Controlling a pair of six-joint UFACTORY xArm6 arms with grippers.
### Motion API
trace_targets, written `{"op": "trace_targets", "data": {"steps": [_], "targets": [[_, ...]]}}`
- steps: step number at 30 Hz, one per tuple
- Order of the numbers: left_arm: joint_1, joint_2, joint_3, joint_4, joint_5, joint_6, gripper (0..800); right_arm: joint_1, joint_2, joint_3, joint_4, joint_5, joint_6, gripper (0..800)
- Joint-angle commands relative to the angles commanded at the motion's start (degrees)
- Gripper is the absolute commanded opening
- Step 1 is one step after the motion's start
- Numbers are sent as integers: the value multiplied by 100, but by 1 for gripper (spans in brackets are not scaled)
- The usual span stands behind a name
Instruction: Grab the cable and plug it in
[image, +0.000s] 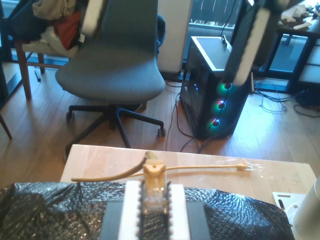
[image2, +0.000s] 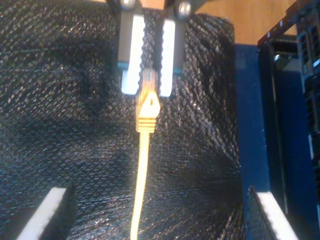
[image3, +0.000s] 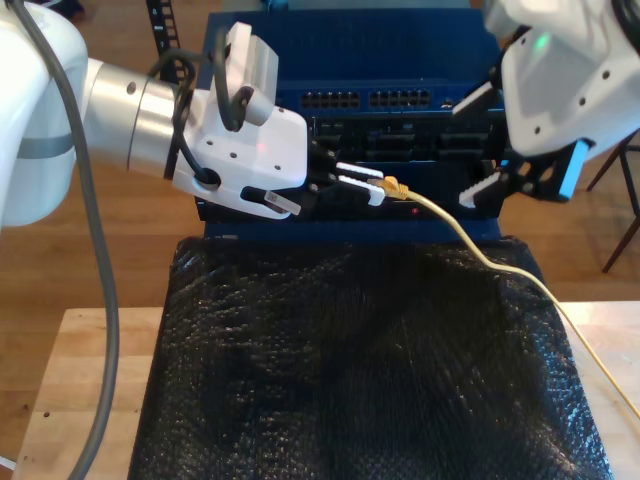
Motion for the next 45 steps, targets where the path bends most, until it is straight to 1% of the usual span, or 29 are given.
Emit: {"op": "trace_targets", "data": {"steps": [4, 8, 11, 12, 14, 19, 23, 25, 29, 34, 37, 43, 45], "targets": [[0, 53, -9, -9, 114, -79, 3, -35, -26, -26, 246, 0, -9, 798], [62, 167, -35, -149, 352, -123, 5, -62, -44, -18, 273, 0, -18, 792], [176, 343, -44, -325, 519, -132, 5, -53, -62, -18, 273, 0, -35, 763], [211, 396, -62, -369, 598, -158, 5, -53, -114, -9, 281, 9, -53, 750], [273, 484, -149, -396, 721, -255, 6, -35, -281, 35, 281, 9, -97, 750], [308, 668, -246, -396, 1064, -369, 6, -44, -747, 193, 273, -18, -642, 756], [308, 765, -246, -431, 1222, -396, 6, -44, -844, 246, 273, -18, -712, 756], [316, 818, -246, -527, 1407, -475, 6, -44, -870, 264, 299, -26, -730, 756], [369, 976, -246, -721, 1793, -545, 6, -18, -1037, 484, 334, -220, -862, 758], [510, 1187, -246, -862, 1969, -554, 6, 9, -1398, 897, 492, -905, -1125, 758], [519, 1310, -246, -976, 2215, -598, 6, 44, -1451, 941, 563, -958, -1143, 758], [545, 1363, -229, -1046, 2426, -651, 6, 290, -1521, 1037, 659, -967, -1336, 767], [563, 1468, -229, -1055, 2576, -651, 6, 413, -1521, 1064, 765, -976, -1415, 768]]}}
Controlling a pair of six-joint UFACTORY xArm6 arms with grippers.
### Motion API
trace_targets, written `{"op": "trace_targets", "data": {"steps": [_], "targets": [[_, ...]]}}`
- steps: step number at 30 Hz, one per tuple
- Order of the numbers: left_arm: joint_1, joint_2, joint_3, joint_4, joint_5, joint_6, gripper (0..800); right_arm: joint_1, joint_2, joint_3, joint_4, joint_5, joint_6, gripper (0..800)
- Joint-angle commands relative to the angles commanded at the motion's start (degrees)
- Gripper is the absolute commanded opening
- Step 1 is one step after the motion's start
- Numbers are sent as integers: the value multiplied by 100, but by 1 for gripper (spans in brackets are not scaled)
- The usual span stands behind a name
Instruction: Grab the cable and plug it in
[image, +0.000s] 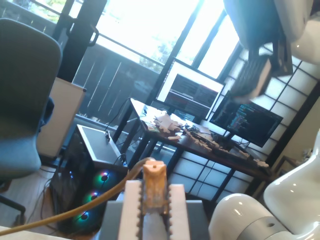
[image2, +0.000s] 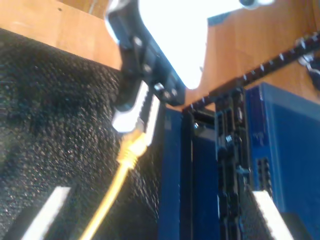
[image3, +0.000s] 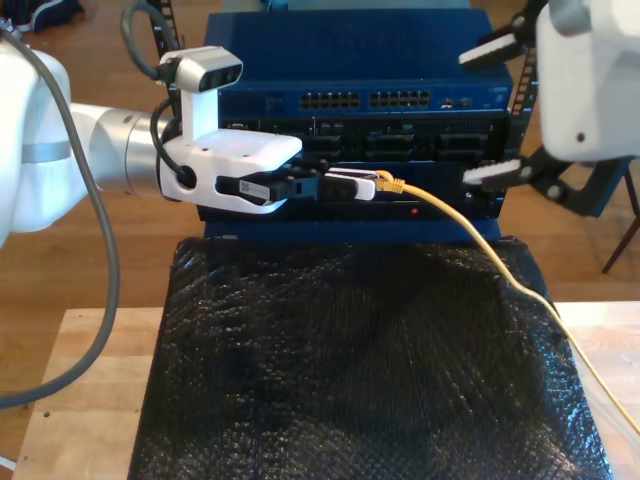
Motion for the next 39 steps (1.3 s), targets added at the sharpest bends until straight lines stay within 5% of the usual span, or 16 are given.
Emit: {"op": "trace_targets", "data": {"steps": [19, 39], "targets": [[158, 492, 18, -431, 756, -360, 6, 281, -237, 466, 97, -642, -334, 766], [158, 642, 35, -536, 1029, -580, 7, 967, -255, 976, 88, -1433, -563, 763]]}}
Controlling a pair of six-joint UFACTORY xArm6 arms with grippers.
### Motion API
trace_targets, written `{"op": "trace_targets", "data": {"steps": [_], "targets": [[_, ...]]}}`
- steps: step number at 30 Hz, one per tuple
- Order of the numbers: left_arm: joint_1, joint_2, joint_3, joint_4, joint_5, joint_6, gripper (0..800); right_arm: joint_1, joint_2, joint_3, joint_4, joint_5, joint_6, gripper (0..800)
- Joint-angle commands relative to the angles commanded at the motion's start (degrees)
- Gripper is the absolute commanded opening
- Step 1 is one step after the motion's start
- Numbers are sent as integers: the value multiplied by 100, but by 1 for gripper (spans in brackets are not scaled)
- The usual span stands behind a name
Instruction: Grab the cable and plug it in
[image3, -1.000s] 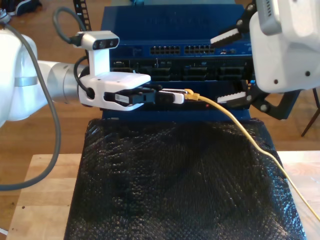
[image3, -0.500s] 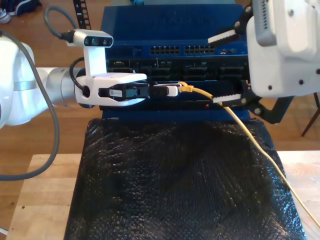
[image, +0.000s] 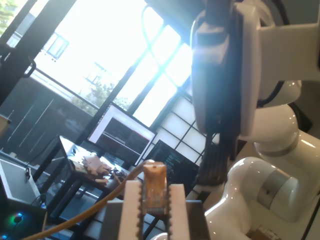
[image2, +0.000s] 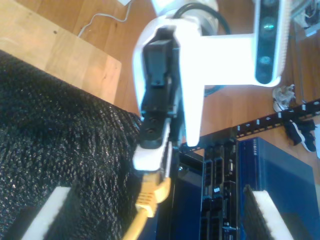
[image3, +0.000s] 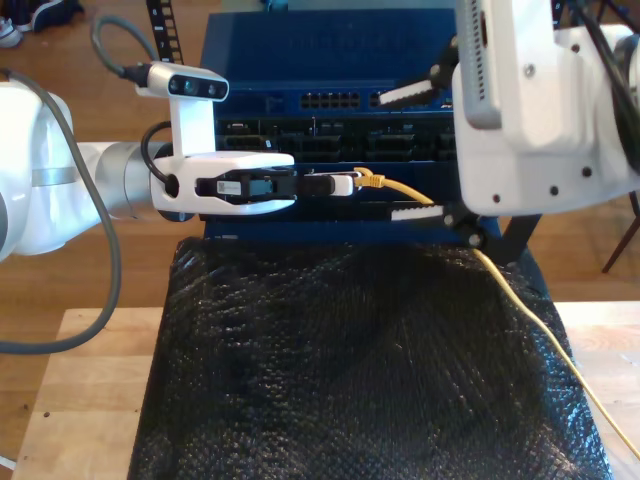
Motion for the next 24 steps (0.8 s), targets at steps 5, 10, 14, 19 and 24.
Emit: {"op": "trace_targets", "data": {"steps": [5, 10, 14, 19, 24], "targets": [[0, 35, 0, -185, 220, -26, 7, 62, 0, 35, 0, -26, -9, 742], [0, 53, 0, -193, 229, -62, 8, 97, -114, 149, -9, -264, -26, 698], [0, 53, 0, -185, 246, -70, 8, 105, -114, 202, -9, -378, -35, 678], [0, 53, 9, -185, 316, -299, 15, 229, -114, 255, -9, -457, -167, 678], [0, 62, 26, -193, 360, -369, 20, 290, -123, 352, -9, -659, -229, 680]]}}
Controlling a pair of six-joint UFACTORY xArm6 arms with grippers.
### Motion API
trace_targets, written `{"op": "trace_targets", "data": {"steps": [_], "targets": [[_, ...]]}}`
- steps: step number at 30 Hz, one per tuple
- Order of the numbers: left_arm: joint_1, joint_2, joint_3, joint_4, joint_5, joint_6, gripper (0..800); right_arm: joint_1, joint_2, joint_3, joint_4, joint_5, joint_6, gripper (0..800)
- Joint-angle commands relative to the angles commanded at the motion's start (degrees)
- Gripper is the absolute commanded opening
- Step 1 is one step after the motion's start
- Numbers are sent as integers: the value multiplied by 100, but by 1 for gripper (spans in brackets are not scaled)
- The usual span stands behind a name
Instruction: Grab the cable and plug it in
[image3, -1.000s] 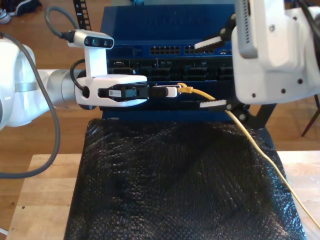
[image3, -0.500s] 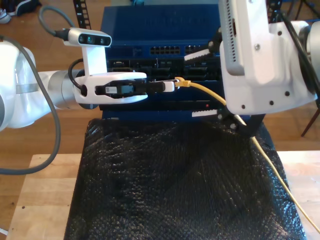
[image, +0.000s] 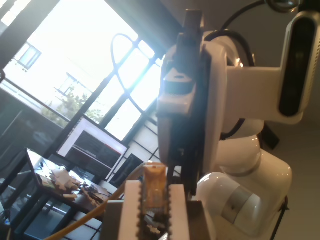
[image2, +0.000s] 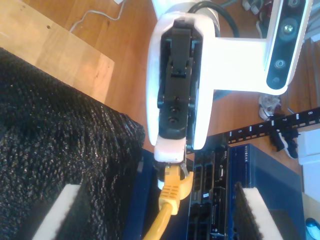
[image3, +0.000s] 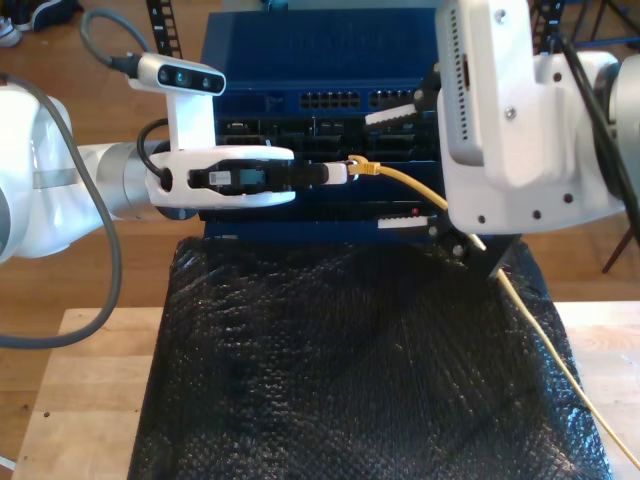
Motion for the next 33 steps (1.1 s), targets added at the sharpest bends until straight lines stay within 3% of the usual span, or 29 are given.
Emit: {"op": "trace_targets", "data": {"steps": [33], "targets": [[-18, 53, 53, -141, 413, 44, 33, 334, -62, 62, 0, -422, 0, 538]]}}
